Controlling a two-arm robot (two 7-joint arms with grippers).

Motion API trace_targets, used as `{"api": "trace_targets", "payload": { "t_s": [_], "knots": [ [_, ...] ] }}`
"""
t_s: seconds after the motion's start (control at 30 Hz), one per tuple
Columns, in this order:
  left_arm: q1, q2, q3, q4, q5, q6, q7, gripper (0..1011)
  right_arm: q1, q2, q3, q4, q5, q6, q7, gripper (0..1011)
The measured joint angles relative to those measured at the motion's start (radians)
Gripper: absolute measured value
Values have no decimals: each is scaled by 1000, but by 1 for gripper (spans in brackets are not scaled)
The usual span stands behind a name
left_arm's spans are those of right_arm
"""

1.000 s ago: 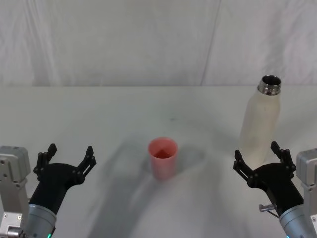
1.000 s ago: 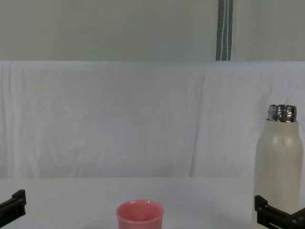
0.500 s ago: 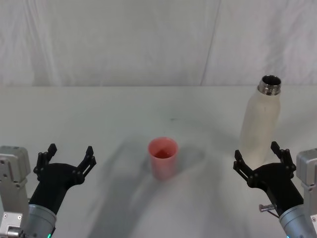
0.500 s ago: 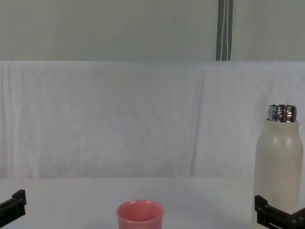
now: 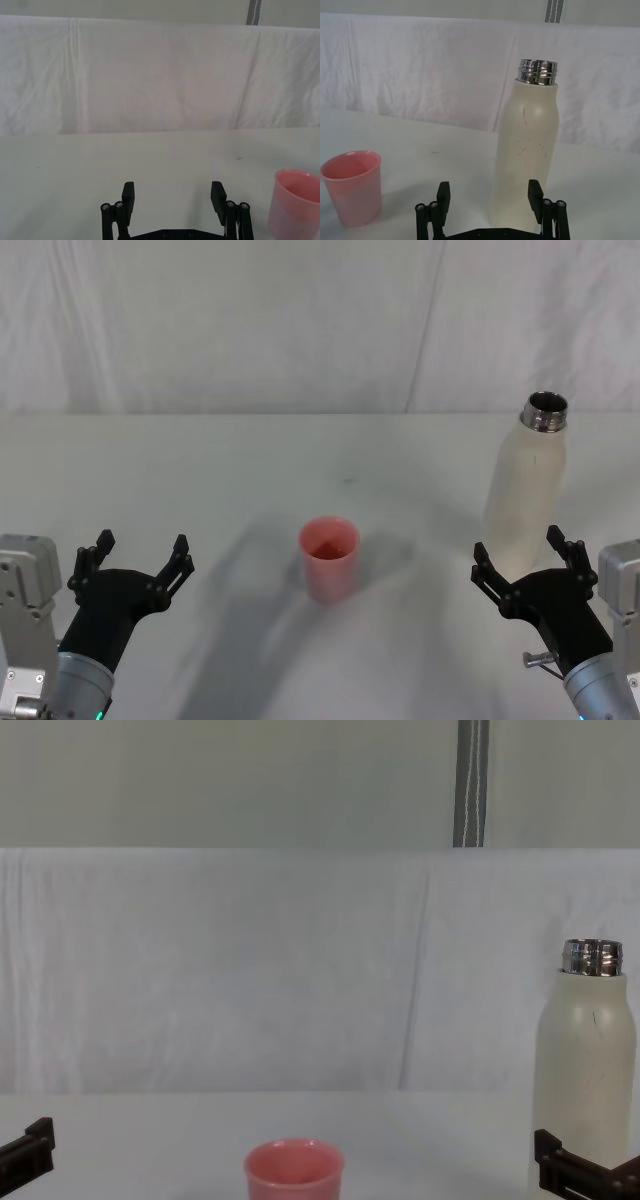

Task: Grasp the thermos with one hand and pour water into the cup lid.

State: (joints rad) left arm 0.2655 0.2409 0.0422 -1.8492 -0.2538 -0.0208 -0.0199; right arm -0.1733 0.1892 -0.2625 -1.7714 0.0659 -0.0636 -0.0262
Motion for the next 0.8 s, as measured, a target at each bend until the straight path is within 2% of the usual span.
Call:
{"api": "trace_targets", "payload": {
  "t_s": [0.63, 0.8],
  "knots": [
    [0, 0, 0, 0, 0, 0, 0, 1001, 0, 0, 0, 0, 0, 0, 0, 1001],
    [0, 0, 0, 0, 0, 0, 0, 1001, -2, -7, 17, -6, 0, -3, 10, 1001]
  ]
}}
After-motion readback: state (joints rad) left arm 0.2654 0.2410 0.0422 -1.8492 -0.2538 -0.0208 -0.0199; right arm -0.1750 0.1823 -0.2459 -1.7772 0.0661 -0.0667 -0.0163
